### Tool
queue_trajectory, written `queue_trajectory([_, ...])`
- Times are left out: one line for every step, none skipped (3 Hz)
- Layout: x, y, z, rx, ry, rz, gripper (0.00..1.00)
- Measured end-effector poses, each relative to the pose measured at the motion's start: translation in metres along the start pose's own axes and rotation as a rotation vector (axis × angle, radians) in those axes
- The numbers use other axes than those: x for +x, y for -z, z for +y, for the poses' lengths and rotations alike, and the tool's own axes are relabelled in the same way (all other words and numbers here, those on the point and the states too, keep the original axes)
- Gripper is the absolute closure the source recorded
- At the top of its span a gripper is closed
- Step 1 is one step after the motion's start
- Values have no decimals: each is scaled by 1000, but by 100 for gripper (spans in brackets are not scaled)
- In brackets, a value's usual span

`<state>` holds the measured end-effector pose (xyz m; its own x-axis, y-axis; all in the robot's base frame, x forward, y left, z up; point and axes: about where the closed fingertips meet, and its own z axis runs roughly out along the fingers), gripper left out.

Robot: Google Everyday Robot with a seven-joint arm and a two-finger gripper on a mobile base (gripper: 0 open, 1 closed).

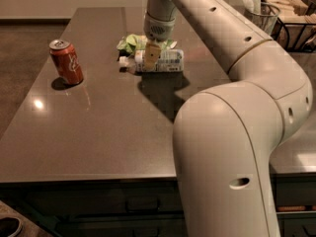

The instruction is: Move blue plastic bottle near green jalapeno chip bag

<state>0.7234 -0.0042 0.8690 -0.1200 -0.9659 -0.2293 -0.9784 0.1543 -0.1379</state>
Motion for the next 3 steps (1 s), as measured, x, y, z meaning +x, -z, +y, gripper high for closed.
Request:
queue_trajectory([14,7,-11,47,-13,-4,38])
queue_trajectory([12,2,-12,49,-12,-9,15])
queue_trajectory([9,-1,-14,52,-10,-12,0])
